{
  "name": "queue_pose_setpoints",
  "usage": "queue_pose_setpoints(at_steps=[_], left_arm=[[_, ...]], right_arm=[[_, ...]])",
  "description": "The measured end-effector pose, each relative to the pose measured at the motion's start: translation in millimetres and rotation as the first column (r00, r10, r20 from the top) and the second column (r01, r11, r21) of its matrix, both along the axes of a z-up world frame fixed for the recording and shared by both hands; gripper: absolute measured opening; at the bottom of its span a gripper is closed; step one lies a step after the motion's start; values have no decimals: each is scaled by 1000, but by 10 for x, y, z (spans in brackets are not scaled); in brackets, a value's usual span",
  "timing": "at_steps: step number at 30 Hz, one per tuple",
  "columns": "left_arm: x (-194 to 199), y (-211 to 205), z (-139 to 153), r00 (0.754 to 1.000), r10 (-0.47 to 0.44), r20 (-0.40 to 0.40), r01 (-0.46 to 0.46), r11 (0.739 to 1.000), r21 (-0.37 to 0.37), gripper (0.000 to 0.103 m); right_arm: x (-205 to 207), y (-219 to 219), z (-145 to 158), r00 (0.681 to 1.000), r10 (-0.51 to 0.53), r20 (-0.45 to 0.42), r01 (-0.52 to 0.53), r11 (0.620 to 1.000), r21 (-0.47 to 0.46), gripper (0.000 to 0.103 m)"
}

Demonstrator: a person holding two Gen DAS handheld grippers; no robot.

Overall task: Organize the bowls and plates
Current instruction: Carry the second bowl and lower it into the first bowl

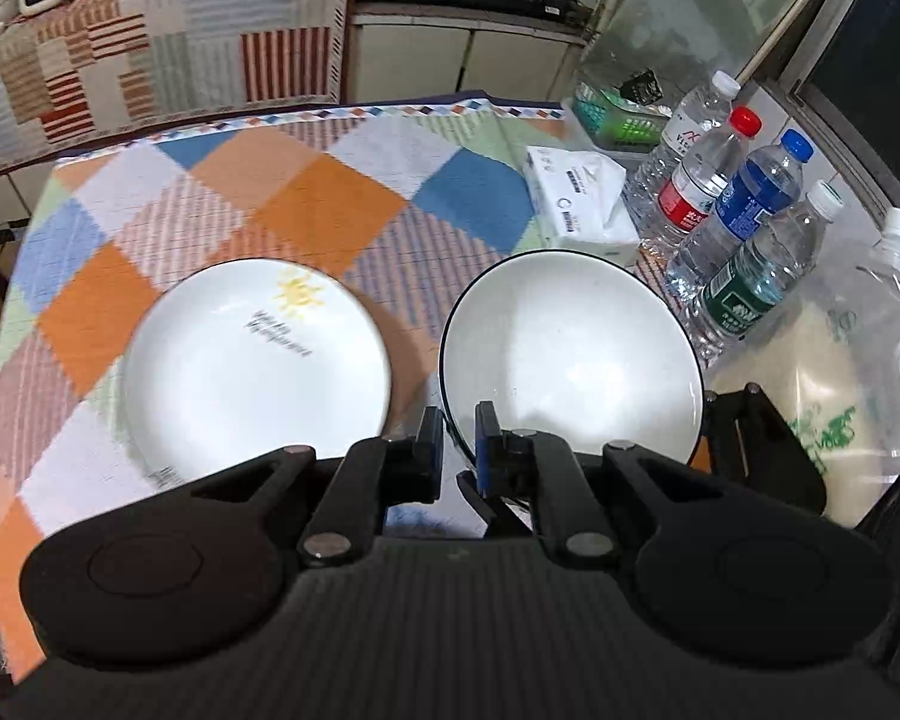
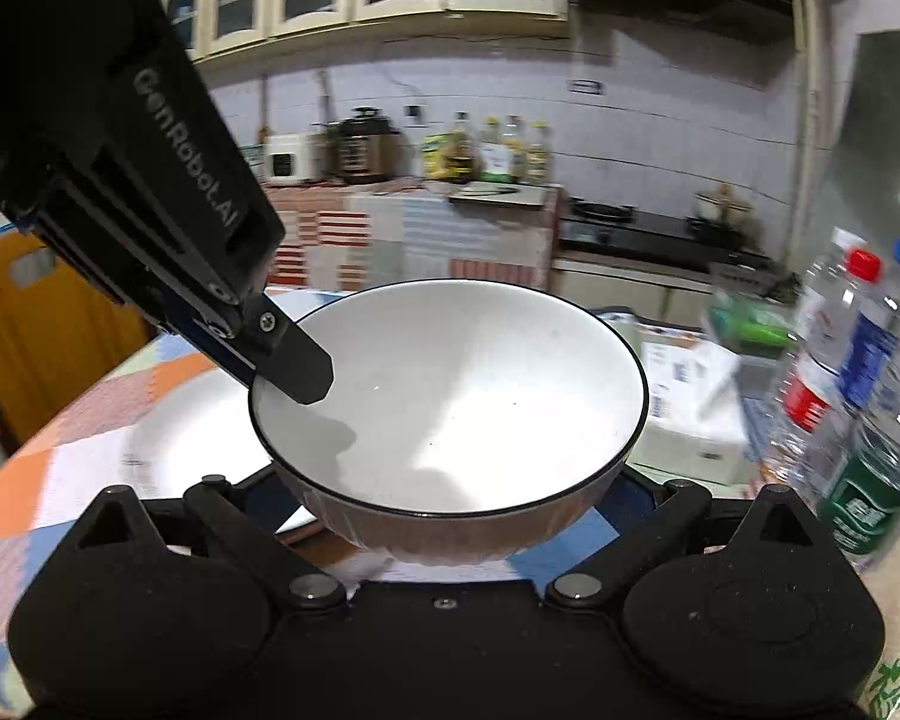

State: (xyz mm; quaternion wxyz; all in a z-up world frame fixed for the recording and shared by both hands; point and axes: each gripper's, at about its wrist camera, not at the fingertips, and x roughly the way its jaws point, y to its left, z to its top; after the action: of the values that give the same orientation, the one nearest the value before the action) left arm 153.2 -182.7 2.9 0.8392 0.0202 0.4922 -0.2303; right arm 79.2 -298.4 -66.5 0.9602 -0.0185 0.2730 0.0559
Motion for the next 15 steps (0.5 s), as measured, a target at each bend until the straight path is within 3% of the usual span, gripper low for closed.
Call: queue_pose_setpoints(at_steps=[6,15], left_arm=[[-259,415,58,1000,29,-8,-29,1000,1,9],[-465,866,-243,988,110,-111,-111,994,-1,9]], right_arm=[[-193,332,160,995,90,-32,-90,996,14,101],[-384,634,96,963,239,-126,-235,971,47,101]])
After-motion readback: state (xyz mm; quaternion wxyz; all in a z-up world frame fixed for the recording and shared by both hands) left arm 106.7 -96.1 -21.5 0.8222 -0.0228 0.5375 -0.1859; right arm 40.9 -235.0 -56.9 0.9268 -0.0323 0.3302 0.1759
